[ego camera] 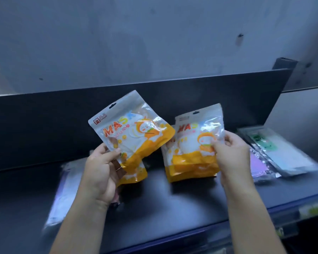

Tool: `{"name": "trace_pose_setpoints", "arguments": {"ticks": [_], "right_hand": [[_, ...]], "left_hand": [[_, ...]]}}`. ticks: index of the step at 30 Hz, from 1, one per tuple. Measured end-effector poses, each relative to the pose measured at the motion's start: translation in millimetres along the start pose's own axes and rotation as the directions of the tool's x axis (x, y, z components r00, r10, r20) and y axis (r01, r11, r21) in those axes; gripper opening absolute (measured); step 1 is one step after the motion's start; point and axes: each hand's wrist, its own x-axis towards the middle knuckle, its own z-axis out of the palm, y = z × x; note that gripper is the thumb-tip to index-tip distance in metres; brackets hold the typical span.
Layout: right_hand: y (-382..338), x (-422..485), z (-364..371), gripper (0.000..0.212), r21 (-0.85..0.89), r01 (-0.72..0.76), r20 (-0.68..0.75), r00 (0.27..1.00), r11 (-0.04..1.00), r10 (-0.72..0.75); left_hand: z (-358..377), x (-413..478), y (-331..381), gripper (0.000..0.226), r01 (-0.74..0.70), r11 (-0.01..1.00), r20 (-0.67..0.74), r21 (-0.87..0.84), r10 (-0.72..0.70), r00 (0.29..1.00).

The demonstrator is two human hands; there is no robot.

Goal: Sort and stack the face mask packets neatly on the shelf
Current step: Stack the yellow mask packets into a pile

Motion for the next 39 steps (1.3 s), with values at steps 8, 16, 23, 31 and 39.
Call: {"name": "trace_pose_setpoints", "arguments": {"ticks": [8, 16, 23, 31, 39], "right_hand": [[6.0, 29.0, -4.5, 0.064, -0.307, -0.119, 0.153, 0.973, 0.944, 0.172], [-14.2, 41.7, -17.9, 0.035, -0.522, 0.121, 0.245, 0.969, 0.845, 0.013], [-14.5, 43.5, -24.2, 0.038, -0.416, 0.103, 0.303, 0.953, 0.903, 0.031], [-7.4, 43.1, -33.9, 0.033, -0.442, 0.066, 0.205, 0.978, 0.895, 0.029], [-2.3, 39.4, -26.5, 0.036, -0.607, 0.075, 0.200, 0.978, 0.791, 0.061]], "left_hand": [[44.1, -7.3, -47.6, 0.034, 0.026, 0.997, -0.071, -0.077, -0.032, 0.997], [79.0, -2.1, -62.6, 0.030, 0.020, 1.000, -0.179, -0.004, -0.020, 0.984], [116.6, -1.7, -80.1, 0.019, -0.091, 0.976, -0.180, 0.198, 0.127, 0.975], [124.2, -6.4, -102.2, 0.028, -0.182, 0.862, -0.019, 0.473, 0.217, 0.976], [108.2, -18.5, -103.9, 0.077, -0.203, 0.763, 0.119, 0.613, 0.165, 0.979]]}}
